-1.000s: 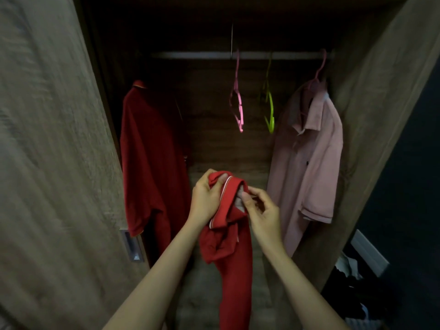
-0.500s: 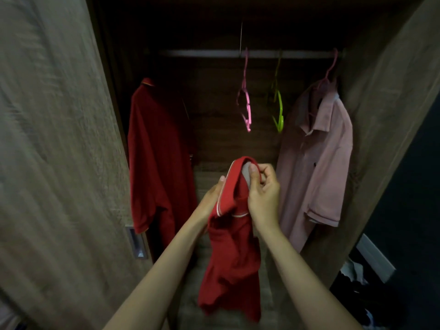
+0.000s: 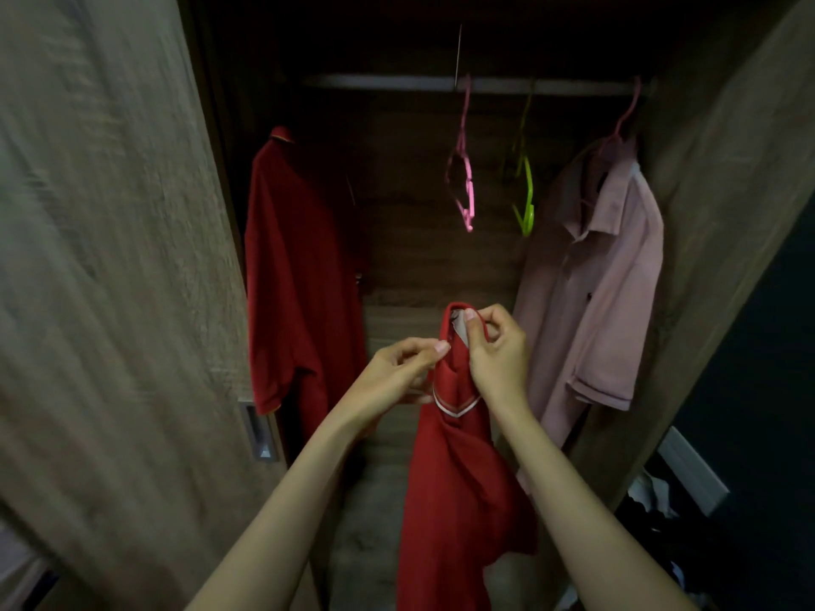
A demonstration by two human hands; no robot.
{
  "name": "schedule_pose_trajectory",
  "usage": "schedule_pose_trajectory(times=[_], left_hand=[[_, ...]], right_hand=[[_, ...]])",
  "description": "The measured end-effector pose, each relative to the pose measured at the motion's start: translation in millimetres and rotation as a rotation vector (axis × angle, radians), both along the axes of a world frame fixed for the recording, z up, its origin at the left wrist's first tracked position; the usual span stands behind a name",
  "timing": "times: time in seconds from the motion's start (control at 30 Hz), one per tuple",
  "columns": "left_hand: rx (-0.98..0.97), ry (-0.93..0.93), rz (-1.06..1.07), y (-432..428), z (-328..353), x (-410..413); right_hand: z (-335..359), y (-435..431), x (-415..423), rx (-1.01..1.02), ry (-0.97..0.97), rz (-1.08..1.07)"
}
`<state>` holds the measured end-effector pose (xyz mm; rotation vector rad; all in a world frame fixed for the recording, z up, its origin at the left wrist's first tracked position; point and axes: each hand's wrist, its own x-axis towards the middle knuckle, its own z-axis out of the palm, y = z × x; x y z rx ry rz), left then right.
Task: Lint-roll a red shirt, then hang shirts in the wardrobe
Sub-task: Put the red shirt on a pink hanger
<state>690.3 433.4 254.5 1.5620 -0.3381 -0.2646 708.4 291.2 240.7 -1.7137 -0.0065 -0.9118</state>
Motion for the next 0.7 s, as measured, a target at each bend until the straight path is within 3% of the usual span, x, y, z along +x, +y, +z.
schedule_pose_trajectory(times=[0.2,0.43,0.57,0.7], left_hand=[[0.065,0.005,-0.025,-0.2,-1.7,8.4],[0.233,-0.335,0.036,21.8,3.2,26.3],[0.541,-0.588,0.220,35.5,3.6,41.7],[0.673,-0.583,0.479,40.6,-2.7,49.0]], right_hand=[[-3.7,-1.0,-2.0,0.005,0.022,0.014],[6.2,-9.5,-7.0,0.074,0.006,0.057],[18.0,-12.8,-9.8,0.094,0.010,0.102],[28.4,-14.7,-9.8,0.135,-0.035,0.133]])
